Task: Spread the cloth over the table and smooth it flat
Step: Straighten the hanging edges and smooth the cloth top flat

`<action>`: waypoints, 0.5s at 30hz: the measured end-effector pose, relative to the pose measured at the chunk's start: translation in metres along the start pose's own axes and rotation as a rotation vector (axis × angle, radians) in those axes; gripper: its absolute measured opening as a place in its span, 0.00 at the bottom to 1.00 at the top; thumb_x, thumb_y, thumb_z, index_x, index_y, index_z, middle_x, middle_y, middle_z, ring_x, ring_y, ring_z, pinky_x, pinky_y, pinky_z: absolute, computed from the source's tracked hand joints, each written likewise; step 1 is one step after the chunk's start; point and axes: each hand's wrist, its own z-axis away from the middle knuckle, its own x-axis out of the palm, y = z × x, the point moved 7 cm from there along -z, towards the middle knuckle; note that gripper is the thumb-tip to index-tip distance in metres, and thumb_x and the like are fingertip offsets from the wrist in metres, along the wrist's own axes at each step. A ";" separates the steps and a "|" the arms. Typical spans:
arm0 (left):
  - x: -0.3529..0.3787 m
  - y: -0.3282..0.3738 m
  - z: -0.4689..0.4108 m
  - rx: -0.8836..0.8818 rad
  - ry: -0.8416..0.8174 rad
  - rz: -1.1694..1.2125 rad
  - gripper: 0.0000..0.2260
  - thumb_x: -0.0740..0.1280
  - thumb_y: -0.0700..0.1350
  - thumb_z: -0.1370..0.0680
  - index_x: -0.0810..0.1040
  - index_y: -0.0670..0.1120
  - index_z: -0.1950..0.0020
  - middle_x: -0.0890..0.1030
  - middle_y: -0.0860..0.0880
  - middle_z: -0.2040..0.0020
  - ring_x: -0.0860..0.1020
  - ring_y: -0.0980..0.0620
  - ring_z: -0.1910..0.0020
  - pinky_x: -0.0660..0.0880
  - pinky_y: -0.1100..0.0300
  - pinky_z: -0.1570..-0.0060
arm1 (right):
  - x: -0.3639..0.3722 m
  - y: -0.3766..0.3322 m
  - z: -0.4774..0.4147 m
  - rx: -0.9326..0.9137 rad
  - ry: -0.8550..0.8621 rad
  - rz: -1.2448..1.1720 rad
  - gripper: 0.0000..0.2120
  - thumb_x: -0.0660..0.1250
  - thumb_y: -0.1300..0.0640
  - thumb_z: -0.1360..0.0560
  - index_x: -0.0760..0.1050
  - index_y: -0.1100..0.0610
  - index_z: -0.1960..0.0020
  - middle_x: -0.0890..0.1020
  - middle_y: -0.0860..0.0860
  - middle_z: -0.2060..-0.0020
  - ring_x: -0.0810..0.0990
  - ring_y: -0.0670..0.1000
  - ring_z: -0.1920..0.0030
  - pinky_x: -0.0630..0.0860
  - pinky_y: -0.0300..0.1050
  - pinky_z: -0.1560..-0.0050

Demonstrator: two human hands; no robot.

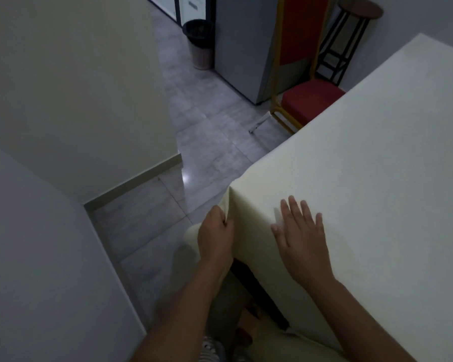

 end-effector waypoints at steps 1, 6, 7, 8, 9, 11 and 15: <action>-0.005 0.002 0.002 0.012 0.034 -0.010 0.10 0.63 0.40 0.26 0.63 0.46 0.64 0.69 0.49 0.69 0.67 0.52 0.70 0.61 0.56 0.71 | 0.000 0.007 0.004 0.009 -0.005 -0.004 0.28 0.44 0.42 0.19 0.51 0.51 0.22 0.51 0.49 0.22 0.43 0.50 0.23 0.41 0.55 0.25; -0.008 0.010 0.001 0.085 0.162 -0.082 0.10 0.62 0.39 0.27 0.63 0.48 0.64 0.70 0.48 0.68 0.70 0.48 0.70 0.62 0.56 0.71 | 0.022 0.031 0.024 0.067 -0.099 -0.051 0.32 0.37 0.37 0.22 0.47 0.50 0.22 0.49 0.48 0.22 0.41 0.48 0.23 0.41 0.52 0.24; 0.000 0.007 0.003 0.060 0.128 -0.114 0.10 0.62 0.38 0.27 0.63 0.47 0.63 0.71 0.47 0.67 0.70 0.48 0.69 0.62 0.55 0.70 | 0.023 0.031 0.025 0.057 -0.086 -0.045 0.32 0.38 0.37 0.22 0.47 0.50 0.22 0.50 0.48 0.22 0.42 0.49 0.23 0.42 0.52 0.24; 0.007 0.003 0.005 0.025 0.093 -0.145 0.09 0.62 0.38 0.26 0.64 0.47 0.62 0.72 0.46 0.66 0.70 0.47 0.68 0.62 0.55 0.69 | 0.024 0.030 0.024 0.039 -0.080 -0.030 0.31 0.39 0.38 0.21 0.48 0.50 0.22 0.51 0.48 0.22 0.43 0.49 0.23 0.43 0.52 0.24; 0.011 -0.001 0.006 -0.007 0.078 -0.149 0.08 0.62 0.38 0.26 0.64 0.46 0.62 0.72 0.46 0.65 0.70 0.48 0.67 0.61 0.56 0.70 | 0.024 0.029 0.025 0.029 -0.083 -0.021 0.31 0.39 0.38 0.21 0.48 0.51 0.22 0.51 0.49 0.22 0.44 0.49 0.23 0.44 0.53 0.24; 0.010 0.003 0.001 -0.018 0.117 -0.085 0.09 0.62 0.38 0.28 0.63 0.47 0.64 0.70 0.49 0.67 0.69 0.50 0.69 0.58 0.57 0.72 | 0.023 0.030 0.025 0.032 -0.078 -0.036 0.31 0.39 0.38 0.21 0.47 0.51 0.22 0.51 0.49 0.22 0.44 0.49 0.23 0.44 0.52 0.24; -0.005 0.011 -0.002 0.026 0.235 -0.106 0.12 0.62 0.41 0.29 0.60 0.51 0.66 0.67 0.53 0.71 0.65 0.54 0.73 0.57 0.59 0.74 | 0.022 0.029 0.026 0.038 -0.085 -0.054 0.33 0.37 0.37 0.22 0.48 0.51 0.22 0.50 0.49 0.22 0.44 0.50 0.23 0.43 0.52 0.24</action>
